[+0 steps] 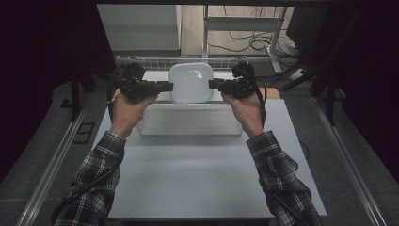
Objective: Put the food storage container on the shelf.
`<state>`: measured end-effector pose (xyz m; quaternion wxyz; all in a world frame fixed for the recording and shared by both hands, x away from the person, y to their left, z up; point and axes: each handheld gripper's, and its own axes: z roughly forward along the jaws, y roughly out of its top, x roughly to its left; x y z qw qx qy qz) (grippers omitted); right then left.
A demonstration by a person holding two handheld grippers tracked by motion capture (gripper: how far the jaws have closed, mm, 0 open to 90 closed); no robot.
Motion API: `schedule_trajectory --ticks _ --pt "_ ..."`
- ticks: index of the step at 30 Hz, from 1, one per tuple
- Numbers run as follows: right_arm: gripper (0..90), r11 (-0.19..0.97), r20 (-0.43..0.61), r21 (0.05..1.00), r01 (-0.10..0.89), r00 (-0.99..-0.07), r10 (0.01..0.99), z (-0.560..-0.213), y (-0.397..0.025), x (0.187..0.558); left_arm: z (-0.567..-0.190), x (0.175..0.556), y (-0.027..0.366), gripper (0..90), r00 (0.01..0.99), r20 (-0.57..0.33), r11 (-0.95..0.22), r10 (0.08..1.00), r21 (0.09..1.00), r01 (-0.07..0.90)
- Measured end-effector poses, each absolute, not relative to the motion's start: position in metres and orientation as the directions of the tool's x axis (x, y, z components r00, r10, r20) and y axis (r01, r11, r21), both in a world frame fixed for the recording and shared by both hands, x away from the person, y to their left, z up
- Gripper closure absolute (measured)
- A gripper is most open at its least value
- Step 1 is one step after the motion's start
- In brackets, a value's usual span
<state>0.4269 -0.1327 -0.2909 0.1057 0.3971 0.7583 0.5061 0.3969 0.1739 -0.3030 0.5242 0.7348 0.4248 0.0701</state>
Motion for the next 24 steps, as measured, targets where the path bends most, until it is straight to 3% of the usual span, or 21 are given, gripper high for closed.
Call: schedule_trajectory --ticks 6,24 --pt "72.9 0.158 0.272 0.839 0.521 -0.652 0.708 -0.293 -0.132 0.433 -0.308 0.406 0.173 68.7 0.619 -0.361 -0.076 0.698 0.821 0.565" --pt "61.9 0.147 0.284 0.825 0.546 -0.625 0.727 -0.294 -0.124 0.454 -0.311 0.426 0.171 67.2 0.585 -0.383 -0.041 0.714 0.812 0.582"
